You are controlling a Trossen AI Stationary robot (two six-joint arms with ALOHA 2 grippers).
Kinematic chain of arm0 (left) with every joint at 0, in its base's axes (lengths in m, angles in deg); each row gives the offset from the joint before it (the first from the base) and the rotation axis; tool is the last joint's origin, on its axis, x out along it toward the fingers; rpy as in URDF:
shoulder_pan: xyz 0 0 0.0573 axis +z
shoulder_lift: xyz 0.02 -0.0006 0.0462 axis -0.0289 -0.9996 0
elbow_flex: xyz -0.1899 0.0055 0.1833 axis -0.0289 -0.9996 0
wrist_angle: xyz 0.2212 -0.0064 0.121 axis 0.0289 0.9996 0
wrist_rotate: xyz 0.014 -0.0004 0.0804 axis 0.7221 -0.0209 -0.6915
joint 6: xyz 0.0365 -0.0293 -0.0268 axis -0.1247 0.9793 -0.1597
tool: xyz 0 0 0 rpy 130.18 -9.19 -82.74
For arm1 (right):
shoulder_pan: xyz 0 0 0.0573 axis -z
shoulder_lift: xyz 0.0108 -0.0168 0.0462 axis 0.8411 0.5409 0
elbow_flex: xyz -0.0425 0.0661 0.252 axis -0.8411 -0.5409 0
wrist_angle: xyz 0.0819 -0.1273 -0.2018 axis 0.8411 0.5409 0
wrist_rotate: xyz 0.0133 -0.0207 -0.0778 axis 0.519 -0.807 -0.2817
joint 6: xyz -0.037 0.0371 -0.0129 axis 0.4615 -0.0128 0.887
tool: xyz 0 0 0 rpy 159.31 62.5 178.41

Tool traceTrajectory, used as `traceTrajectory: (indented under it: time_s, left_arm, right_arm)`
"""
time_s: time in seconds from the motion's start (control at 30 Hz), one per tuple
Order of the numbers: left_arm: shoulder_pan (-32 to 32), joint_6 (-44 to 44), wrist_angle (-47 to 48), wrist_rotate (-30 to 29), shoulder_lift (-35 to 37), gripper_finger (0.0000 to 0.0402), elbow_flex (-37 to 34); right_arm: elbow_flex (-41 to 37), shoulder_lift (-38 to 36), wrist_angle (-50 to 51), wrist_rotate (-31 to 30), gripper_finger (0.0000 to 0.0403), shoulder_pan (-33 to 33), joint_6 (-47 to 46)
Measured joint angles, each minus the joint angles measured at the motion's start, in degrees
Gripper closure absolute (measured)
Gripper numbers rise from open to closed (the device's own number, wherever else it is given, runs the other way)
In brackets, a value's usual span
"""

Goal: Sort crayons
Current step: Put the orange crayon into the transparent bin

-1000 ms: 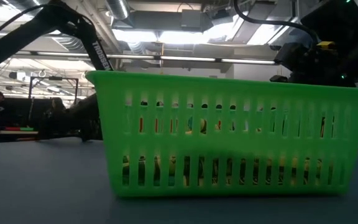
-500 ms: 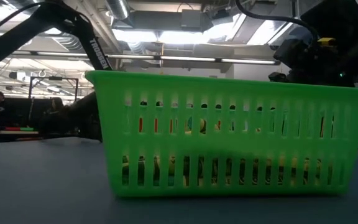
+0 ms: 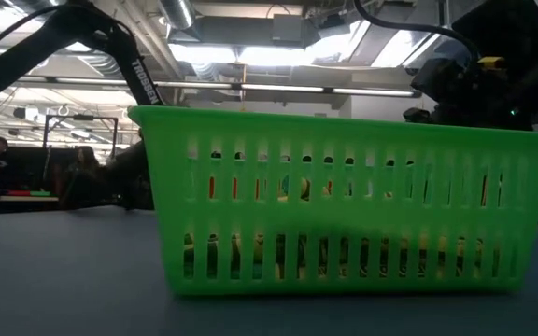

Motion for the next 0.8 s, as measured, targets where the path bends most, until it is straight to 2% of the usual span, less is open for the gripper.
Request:
traceTrajectory:
  time_s: [0.27,0.43,0.8]
  left_arm:
    - [1.14,3.03,2.9,1.45,0.04,0.0021,-0.11]
    - [1.45,6.16,5.67,5.93,0.02,0.0021,-0.62]
    - [-2.46,7.23,10.55,7.5,-0.07,0.0021,-0.66]
  right_arm:
    - [0.0,0.0,-0.02,0.0,0.0157,0.0,0.35]
    - [0.0,-0.02,-0.02,0.0,0.0157,0.0,0.35]
    - [0.0,-0.02,0.0,0.0,0.0157,0.0,0.35]
